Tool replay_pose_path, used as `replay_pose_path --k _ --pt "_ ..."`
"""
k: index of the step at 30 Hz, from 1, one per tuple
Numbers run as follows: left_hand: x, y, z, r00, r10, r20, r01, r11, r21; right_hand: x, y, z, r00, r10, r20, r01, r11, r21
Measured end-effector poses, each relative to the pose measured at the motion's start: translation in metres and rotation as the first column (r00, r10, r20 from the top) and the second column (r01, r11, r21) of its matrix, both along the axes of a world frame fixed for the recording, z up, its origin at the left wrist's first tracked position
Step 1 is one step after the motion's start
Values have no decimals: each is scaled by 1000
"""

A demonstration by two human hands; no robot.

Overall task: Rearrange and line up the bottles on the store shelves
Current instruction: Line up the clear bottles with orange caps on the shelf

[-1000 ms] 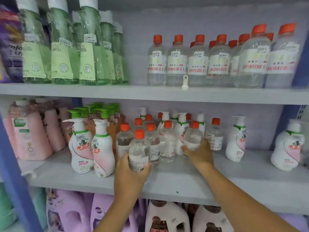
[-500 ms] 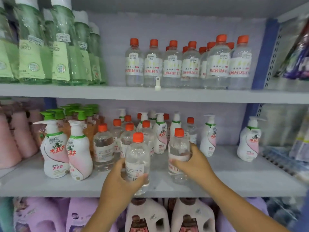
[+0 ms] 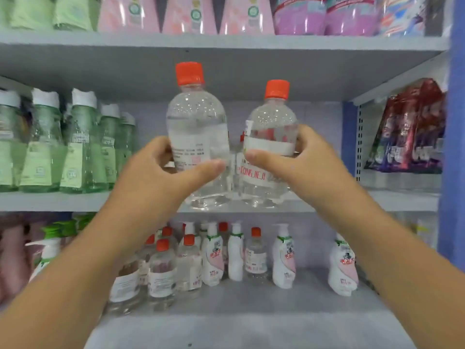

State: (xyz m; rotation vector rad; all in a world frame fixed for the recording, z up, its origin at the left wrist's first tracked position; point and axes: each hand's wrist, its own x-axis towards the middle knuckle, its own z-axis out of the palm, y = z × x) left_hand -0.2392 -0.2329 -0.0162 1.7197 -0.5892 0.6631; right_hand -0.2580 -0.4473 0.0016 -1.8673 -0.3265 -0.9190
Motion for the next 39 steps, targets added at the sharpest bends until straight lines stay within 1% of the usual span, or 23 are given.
replay_pose_path --k 3,4,8,12,14,16,18,21,24,27,30,33,36,39 --pt "44 -10 28 1000 22 -17 -22 999 26 38 -7 19 998 -63 -25 63 998 -7" --pt "60 -14 35 999 17 -45 -16 1000 26 51 -9 21 994 -97 -41 97 995 -15" --pt "115 -27 54 987 33 -158 -12 991 133 98 -12 14 964 -229 -137 218 972 -88" --pt "147 -37 56 962 -28 -272 99 963 251 127 -4 9 934 -309 -182 286 948 -141" --pt "163 -38 50 945 -23 -326 125 946 298 138 -2 8 905 -381 -190 348 919 -184" --pt "178 -36 43 944 -2 -329 118 936 332 147 -2 9 857 -488 -168 436 858 -271" --pt "190 -35 39 940 19 -340 116 920 374 151 -1 11 809 -577 -114 510 785 -353" --pt "201 -34 44 927 32 -373 154 875 459 155 4 17 783 -617 -82 527 728 -439" --pt "199 -33 58 921 63 -384 168 826 538 152 5 31 785 -619 -30 527 692 -493" --pt "199 -32 62 927 -27 -374 209 865 456 154 -1 47 767 -641 -11 520 632 -576" --pt "205 -34 61 925 -76 -373 241 876 418 160 -3 55 738 -675 -6 502 553 -665" --pt "208 -41 64 927 -63 -369 225 881 416 172 -8 57 714 -699 41 512 482 -711" --pt "213 -47 72 916 -40 -399 231 866 444 176 -11 60 714 -696 74 525 463 -714" --pt "224 -49 69 922 -41 -386 216 880 422 176 -16 65 694 -701 163 555 378 -741"
